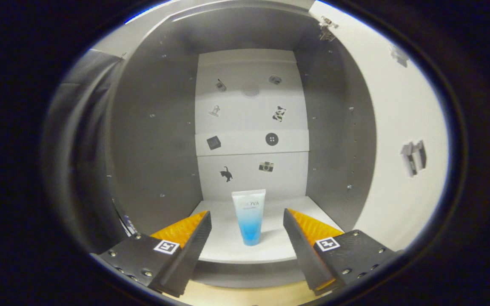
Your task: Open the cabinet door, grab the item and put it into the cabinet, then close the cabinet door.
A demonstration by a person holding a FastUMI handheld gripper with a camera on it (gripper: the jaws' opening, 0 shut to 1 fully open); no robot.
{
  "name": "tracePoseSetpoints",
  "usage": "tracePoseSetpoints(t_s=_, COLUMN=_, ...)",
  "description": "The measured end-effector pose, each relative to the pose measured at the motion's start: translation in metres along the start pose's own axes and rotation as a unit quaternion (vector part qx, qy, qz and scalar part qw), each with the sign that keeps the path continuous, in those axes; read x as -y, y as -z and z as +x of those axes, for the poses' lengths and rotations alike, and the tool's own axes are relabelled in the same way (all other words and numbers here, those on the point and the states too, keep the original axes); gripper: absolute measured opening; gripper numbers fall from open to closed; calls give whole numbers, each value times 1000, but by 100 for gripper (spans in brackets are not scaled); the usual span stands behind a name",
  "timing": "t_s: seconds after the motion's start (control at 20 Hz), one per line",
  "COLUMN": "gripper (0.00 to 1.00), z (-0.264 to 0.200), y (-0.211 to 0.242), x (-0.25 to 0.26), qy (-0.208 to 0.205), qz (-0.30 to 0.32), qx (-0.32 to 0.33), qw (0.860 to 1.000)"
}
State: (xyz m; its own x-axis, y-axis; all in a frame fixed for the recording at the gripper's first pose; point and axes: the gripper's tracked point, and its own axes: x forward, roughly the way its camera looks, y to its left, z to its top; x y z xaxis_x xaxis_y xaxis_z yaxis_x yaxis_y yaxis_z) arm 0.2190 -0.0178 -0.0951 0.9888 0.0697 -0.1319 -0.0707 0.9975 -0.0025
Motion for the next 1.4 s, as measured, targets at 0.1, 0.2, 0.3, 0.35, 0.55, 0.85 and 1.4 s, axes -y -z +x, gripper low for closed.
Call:
tracePoseSetpoints(t_s=0.1, gripper=100, z=-36, y=-7, x=9, qy=17, qz=-11, qx=14, qw=1000)
tracePoseSetpoints(t_s=0.2, gripper=100, z=-74, y=-9, x=11, qy=23, qz=-10, qx=16, qw=1000)
tracePoseSetpoints(t_s=0.3, gripper=100, z=-112, y=-7, x=18, qy=31, qz=-5, qx=4, qw=999)
tracePoseSetpoints(t_s=0.35, gripper=100, z=-132, y=-10, x=21, qy=35, qz=-4, qx=4, qw=999)
tracePoseSetpoints(t_s=0.55, gripper=100, z=-213, y=-23, x=31, qy=40, qz=24, qx=15, qw=999)
tracePoseSetpoints(t_s=0.85, gripper=100, z=-311, y=-23, x=95, qy=112, qz=25, qx=7, qw=993)
tracePoseSetpoints(t_s=1.4, gripper=100, z=-372, y=-19, x=255, qy=257, qz=41, qx=6, qw=966)
